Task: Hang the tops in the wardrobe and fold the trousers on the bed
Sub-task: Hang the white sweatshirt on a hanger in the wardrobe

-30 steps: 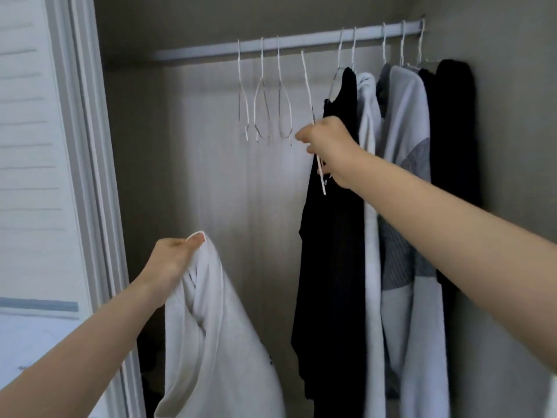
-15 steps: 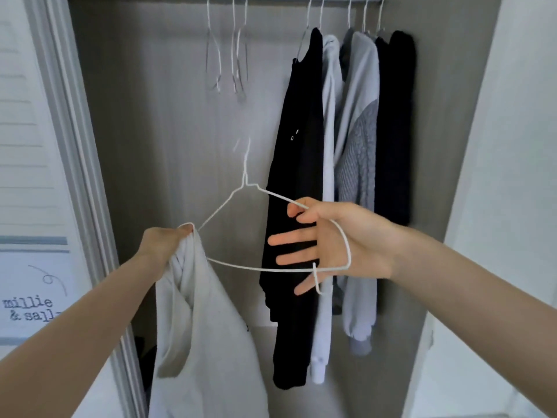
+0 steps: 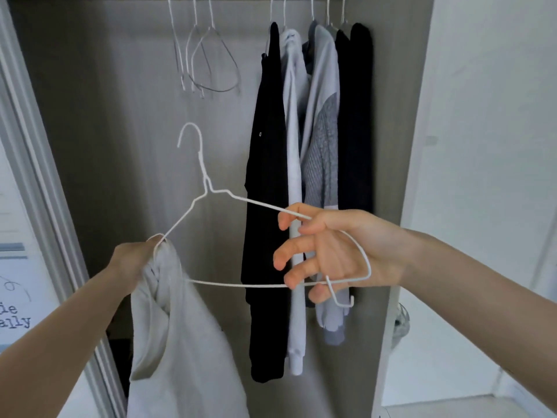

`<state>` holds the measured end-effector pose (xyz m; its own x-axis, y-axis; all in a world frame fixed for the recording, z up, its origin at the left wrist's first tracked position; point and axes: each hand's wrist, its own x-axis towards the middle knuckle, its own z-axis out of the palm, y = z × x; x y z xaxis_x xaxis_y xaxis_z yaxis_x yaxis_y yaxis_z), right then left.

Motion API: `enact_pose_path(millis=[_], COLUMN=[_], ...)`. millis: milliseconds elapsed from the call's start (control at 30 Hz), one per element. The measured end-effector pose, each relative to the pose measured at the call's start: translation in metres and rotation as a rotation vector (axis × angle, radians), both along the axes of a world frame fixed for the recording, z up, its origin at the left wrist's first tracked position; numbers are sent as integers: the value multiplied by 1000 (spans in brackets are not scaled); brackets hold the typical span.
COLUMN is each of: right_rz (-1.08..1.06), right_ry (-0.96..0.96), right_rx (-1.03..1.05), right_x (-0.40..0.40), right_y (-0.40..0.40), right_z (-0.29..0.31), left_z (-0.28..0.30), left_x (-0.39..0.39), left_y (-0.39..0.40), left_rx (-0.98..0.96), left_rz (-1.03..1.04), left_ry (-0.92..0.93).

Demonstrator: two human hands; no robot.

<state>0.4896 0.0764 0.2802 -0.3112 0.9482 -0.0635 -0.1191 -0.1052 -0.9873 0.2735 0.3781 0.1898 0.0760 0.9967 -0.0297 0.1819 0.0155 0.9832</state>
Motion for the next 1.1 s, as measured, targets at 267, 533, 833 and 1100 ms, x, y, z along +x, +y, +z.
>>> enact_pose_path(millis=[267, 533, 833, 1100], right_rz=[15, 43, 1, 22], right_ry=[76, 85, 224, 227], right_rx=[33, 118, 432, 392], right_x=[16, -4, -26, -32], right_y=[9, 26, 8, 14], right_z=[-23, -57, -54, -50], left_z=[39, 92, 128, 136], left_x=[-5, 21, 31, 48], left_y=[-32, -81, -123, -141], left_rx=[258, 435, 921, 1070], left_rz=[-296, -440, -414, -351], left_ry=[142, 64, 306, 244])
